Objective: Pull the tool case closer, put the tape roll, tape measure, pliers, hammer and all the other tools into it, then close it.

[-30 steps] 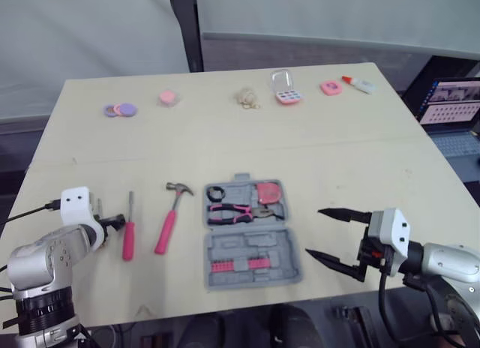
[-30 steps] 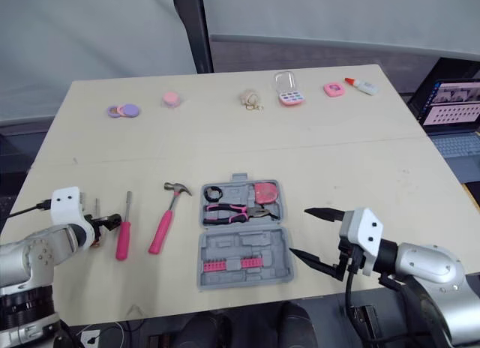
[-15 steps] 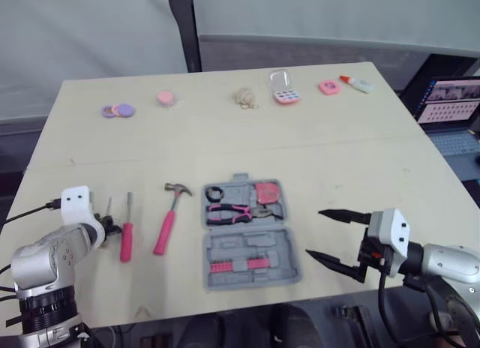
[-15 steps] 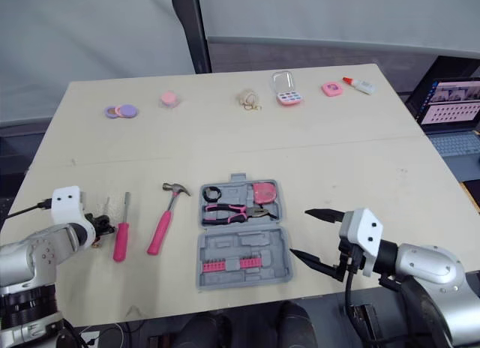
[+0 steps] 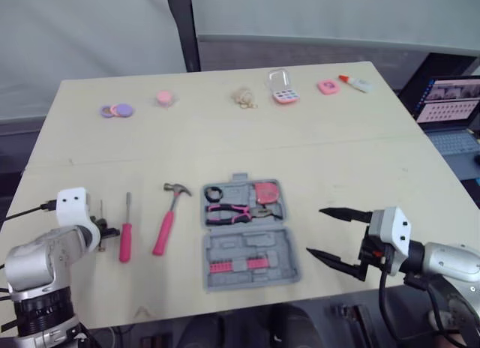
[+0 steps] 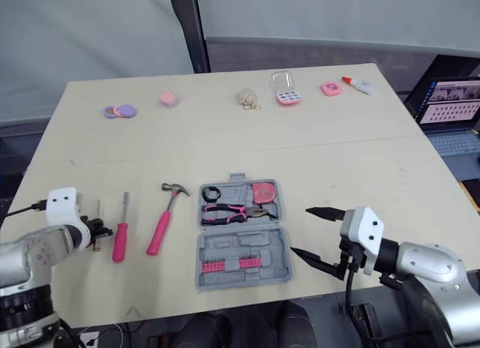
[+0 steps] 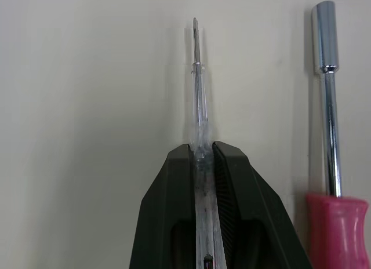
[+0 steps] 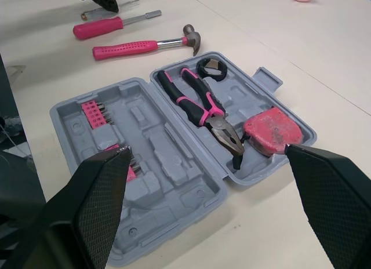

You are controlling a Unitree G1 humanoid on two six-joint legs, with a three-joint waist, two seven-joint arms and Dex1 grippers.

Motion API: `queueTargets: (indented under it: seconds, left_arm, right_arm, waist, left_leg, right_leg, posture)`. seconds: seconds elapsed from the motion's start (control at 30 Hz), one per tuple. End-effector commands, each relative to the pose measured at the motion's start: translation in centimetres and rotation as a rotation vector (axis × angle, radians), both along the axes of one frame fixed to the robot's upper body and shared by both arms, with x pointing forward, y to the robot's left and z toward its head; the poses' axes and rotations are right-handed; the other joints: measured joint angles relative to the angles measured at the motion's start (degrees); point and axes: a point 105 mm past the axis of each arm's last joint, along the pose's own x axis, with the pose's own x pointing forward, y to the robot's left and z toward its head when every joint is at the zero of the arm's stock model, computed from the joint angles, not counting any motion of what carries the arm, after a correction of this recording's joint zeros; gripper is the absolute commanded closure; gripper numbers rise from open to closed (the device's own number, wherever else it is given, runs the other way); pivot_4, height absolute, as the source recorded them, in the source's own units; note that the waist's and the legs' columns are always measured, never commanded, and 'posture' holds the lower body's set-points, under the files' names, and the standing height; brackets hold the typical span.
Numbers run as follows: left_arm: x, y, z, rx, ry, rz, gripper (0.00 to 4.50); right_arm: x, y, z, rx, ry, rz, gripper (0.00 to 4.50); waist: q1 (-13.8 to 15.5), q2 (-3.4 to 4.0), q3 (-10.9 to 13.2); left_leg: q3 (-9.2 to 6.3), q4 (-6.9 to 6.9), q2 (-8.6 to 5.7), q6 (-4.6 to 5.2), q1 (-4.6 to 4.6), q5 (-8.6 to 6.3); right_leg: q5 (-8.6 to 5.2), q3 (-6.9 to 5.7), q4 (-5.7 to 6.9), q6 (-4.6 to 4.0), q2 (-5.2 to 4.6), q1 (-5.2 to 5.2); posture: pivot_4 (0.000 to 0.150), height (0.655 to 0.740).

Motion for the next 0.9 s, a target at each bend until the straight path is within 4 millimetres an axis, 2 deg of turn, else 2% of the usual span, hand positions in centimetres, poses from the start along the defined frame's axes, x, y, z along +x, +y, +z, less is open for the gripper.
queueTargets:
  seconds: [0.03, 0.17, 0.37, 0.47, 0.53, 0.7, 0.9]
  left_arm:
    - [0.1, 0.0, 4.0, 0.117, -0.064, -0.140, 4.42]
    - [-0.1, -2.1, 5.4, 0.125, -0.037, -0.407, 4.42]
    - [-1.0, -8.5, 5.7, 0.104, 0.069, -0.876, 4.42]
    - [-1.2, -9.6, 5.2, 0.156, 0.115, -0.984, 4.42]
    - [-1.6, -11.1, 4.8, 0.194, 0.153, -1.113, 4.42]
    - [-2.4, -13.6, 4.1, 0.199, 0.213, -1.319, 4.42]
    - [-1.2, -16.9, 4.0, 0.200, 0.191, -1.437, 4.42]
  right_arm:
    - [-0.1, -0.6, 1.2, -0.013, -0.048, -0.012, 0.00]
    - [-0.5, -1.1, 1.0, -0.026, -0.030, -0.006, 0.00]
    - [-0.8, -1.5, 1.1, -0.040, -0.027, 0.010, 0.00]
    - [-1.1, -1.5, 1.0, -0.035, -0.025, 0.011, 0.00]
    - [-1.7, -1.6, 0.7, -0.037, -0.016, 0.014, 0.00]
    - [-2.6, -1.8, 0.0, -0.046, -0.004, 0.016, 0.00]
    - [-2.9, -1.8, -0.3, -0.050, 0.002, 0.011, 0.00]
  waist:
    - [0.0, -0.01, 0.0]
    - [0.2, 0.03, 0.0]
    - [0.0, 0.13, 0.1]
    - [0.0, 0.23, 0.2]
    - [0.0, 0.24, 0.2]
    - [0.1, 0.23, 0.2]
    - [0.3, 0.22, 0.2]
  left_leg:
    - [0.00, 0.00, 0.00, 0.00, 0.00, 0.00]
    - [-0.04, 0.00, -0.02, 0.00, -0.01, 0.00]
    - [-0.02, 0.00, 0.03, -0.02, -0.02, -0.01]
    - [0.00, -0.04, 0.00, -0.02, -0.03, -0.01]
    - [0.01, -0.06, 0.01, -0.02, -0.04, -0.01]
    - [0.09, -0.02, -0.01, -0.01, -0.05, -0.01]
    - [0.10, 0.01, -0.03, 0.05, -0.06, 0.01]
  right_leg:
    - [0.00, 0.01, -0.01, 0.00, 0.00, 0.00]
    - [0.00, 0.01, -0.03, 0.00, -0.07, 0.01]
    - [0.00, 0.01, -0.09, 0.00, -0.08, 0.03]
    - [0.00, 0.01, -0.10, 0.00, -0.07, 0.01]
    - [0.00, -0.01, -0.11, 0.00, -0.03, 0.01]
    - [0.00, 0.02, -0.10, 0.00, -0.01, 0.02]
    - [0.01, 0.02, -0.05, 0.02, 0.00, 0.03]
  posture:
    - [0.150, 0.7400]
    - [0.150, 0.7400]
    - [0.150, 0.7400]
    - [0.150, 0.7400]
    - [0.150, 0.7400]
    - [0.150, 0.7400]
    - [0.150, 0.7400]
